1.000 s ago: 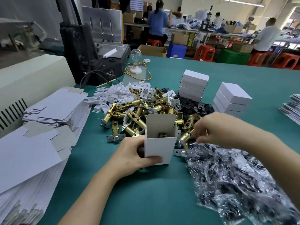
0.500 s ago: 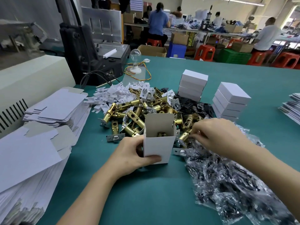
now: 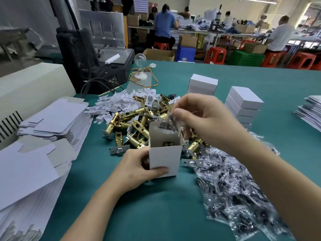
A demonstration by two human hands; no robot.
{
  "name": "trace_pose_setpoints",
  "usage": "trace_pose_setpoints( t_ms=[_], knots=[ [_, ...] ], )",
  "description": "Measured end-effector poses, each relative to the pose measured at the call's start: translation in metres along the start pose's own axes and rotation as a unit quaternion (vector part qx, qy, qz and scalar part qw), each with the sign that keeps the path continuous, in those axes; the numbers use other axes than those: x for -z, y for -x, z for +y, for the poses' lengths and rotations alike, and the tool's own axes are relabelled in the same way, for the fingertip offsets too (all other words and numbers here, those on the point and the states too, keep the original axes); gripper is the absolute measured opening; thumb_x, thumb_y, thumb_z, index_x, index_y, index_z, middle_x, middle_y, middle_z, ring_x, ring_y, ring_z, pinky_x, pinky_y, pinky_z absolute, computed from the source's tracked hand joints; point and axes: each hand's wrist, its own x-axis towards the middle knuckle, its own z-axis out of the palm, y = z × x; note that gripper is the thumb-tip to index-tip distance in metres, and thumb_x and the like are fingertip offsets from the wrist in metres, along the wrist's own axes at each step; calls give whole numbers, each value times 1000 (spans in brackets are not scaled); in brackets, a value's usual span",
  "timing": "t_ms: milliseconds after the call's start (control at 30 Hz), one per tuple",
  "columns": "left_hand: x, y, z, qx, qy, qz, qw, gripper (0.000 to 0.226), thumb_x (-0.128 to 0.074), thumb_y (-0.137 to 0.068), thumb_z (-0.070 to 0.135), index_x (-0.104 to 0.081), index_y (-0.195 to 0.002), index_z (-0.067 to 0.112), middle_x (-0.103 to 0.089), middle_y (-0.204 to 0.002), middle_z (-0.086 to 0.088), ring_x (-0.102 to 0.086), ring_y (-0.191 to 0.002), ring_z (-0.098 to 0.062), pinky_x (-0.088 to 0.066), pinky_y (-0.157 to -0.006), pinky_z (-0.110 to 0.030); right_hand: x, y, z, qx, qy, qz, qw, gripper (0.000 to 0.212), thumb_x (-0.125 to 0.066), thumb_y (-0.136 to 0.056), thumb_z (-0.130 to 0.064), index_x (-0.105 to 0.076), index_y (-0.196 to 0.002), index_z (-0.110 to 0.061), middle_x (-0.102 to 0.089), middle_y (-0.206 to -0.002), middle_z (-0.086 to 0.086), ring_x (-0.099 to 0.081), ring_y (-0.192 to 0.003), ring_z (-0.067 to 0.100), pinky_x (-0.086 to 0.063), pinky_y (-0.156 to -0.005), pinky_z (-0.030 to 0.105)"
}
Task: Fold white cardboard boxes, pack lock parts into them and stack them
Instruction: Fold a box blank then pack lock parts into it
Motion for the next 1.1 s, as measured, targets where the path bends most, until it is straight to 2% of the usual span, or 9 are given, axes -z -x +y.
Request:
trace_pose_setpoints(
  t_ms=[167, 433, 533, 600, 667, 767, 900, 1000, 1100],
  knots=[
    [-1, -1, 0, 4, 7, 5, 1000, 44, -88, -70, 53, -71, -111, 52, -79, -100, 17, -72, -85, -1, -52, -70, -14, -26, -1, -3, 57, 310, -56, 947, 4, -63, -99, -32, -67, -97, -31, -70, -81, -11, -60, -75, 14, -47, -68, 34],
    [-1, -2, -3, 0, -3, 4, 1000, 32, -93, -75, 37, -71, -95, 49, -72, -79, 21, -59, -64, 4, -42, -59, -9, -48, -4, -4, 31, 324, -106, 940, 11, -57, -101, -31, -68, -100, -32, -69, -94, -12, -58, -88, 15, -39, -68, 31],
    [-1, -1, -3, -5, -9, 5, 1000, 30, -90, -71, 47, -71, -93, 51, -73, -80, 18, -58, -64, 2, -43, -59, -11, -50, -4, -4, 17, 363, -156, 919, 21, -48, -106, -32, -68, -106, -28, -67, -99, -8, -49, -86, 17, -33, -65, 33],
    [-1, -1, -4, -6, -11, 7, 1000, 28, -89, -70, 51, -70, -91, 51, -71, -77, 18, -56, -61, 2, -42, -57, -11, -47, -4, -5, 12, 368, -178, 913, 27, -43, -107, -36, -68, -103, -26, -68, -98, -6, -56, -85, 19, -35, -61, 34],
    [-1, -2, -5, -3, -9, 13, 1000, 30, -88, -69, 53, -69, -91, 45, -69, -72, 11, -53, -59, -2, -43, -55, -16, -42, -4, -5, -5, 354, -222, 909, 31, -39, -108, -41, -66, -105, -26, -68, -94, -5, -67, -71, 16, -41, -54, 25],
    [-1, -2, -5, -11, -12, 14, 1000, 34, -90, -72, 47, -68, -98, 49, -69, -75, 7, -54, -61, -4, -44, -58, -17, -36, -2, -1, -25, 304, -265, 915, 25, -39, -108, -42, -63, -111, -31, -67, -92, -7, -64, -41, 9, -40, -45, 16],
    [-2, 0, -1, -35, -39, 57, 997, 40, -83, -78, 53, -64, -112, 52, -76, -91, 19, -67, -71, -4, -48, -63, -16, -33, 2, 11, 27, 250, -185, 950, 18, -52, -105, -36, -66, -115, -35, -71, -101, -13, -61, -39, 6, -44, -46, 16],
    [-1, -2, 1, -73, -55, 133, 987, 37, -71, -84, 62, -63, -115, 41, -76, -92, 20, -68, -77, -4, -44, -61, -17, -29, 6, 26, 113, 176, -29, 977, 12, -67, -98, -22, -72, -107, -29, -71, -92, -19, -60, -54, -3, -39, -55, 9],
    [-3, -3, 2, -76, -45, 186, 978, 41, -70, -82, 65, -58, -118, 49, -77, -97, 16, -72, -87, -14, -49, -64, -29, -25, 11, 48, 123, 131, 115, 977, 20, -79, -88, -22, -70, -104, -29, -66, -95, -16, -55, -59, 13, -41, -61, 17]
  ],
)
